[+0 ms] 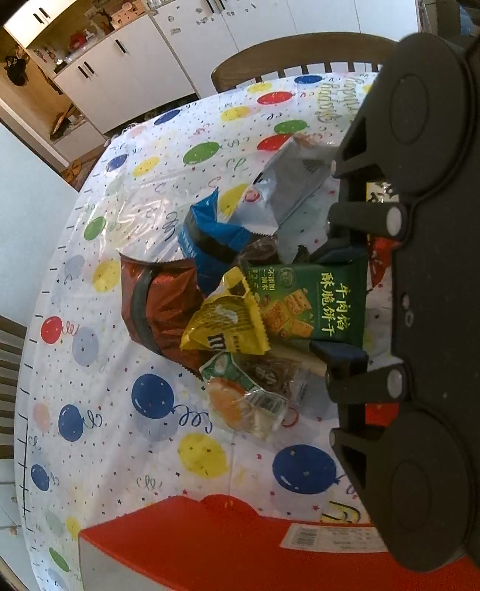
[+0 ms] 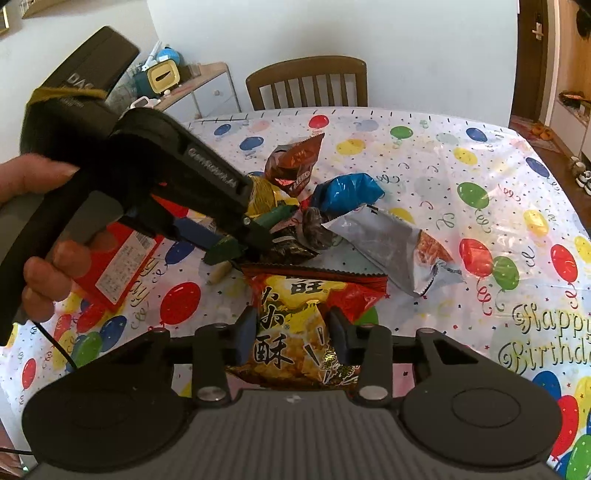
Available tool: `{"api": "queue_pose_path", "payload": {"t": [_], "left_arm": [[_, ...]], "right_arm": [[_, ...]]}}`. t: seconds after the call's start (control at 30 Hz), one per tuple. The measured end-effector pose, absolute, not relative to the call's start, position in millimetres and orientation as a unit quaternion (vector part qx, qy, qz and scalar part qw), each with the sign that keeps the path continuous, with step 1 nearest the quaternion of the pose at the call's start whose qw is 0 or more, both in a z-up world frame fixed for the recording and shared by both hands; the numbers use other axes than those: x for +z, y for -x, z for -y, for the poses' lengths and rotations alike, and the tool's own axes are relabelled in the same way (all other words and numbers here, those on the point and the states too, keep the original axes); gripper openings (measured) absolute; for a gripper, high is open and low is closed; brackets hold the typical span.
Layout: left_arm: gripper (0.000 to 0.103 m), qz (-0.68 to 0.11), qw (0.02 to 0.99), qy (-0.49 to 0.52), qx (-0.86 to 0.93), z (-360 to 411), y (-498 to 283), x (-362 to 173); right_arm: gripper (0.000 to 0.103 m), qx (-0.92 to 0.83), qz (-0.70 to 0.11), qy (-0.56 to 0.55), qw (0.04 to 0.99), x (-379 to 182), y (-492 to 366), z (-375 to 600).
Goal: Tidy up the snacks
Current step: 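Carry both packets over the white box and open both tools to drop them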
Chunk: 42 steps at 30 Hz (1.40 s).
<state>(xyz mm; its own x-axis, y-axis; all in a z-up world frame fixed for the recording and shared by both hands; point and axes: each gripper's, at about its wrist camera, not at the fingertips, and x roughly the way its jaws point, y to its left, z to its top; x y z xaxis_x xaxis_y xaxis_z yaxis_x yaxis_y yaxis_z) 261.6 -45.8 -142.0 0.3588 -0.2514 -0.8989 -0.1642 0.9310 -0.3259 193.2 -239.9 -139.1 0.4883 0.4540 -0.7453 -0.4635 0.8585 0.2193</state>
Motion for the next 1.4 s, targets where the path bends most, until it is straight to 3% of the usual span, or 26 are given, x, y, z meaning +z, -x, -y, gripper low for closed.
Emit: {"api": "queue_pose_path", "payload": {"t": [0.73, 1.4], "left_arm": [[0.04, -0.514, 0.843, 0.144, -0.075, 11.5, -193.2, -74.7], [0.04, -0.457, 0.882, 0.114, 0.001, -112.4, -154.6, -20.2]], "right_arm": [[0.039, 0.252, -0.389, -0.011, 0.886, -63.7, -162.7, 199.6], [0.039, 0.338, -0.34, 0.028, 0.877, -24.1, -171.9, 50.1]]}}
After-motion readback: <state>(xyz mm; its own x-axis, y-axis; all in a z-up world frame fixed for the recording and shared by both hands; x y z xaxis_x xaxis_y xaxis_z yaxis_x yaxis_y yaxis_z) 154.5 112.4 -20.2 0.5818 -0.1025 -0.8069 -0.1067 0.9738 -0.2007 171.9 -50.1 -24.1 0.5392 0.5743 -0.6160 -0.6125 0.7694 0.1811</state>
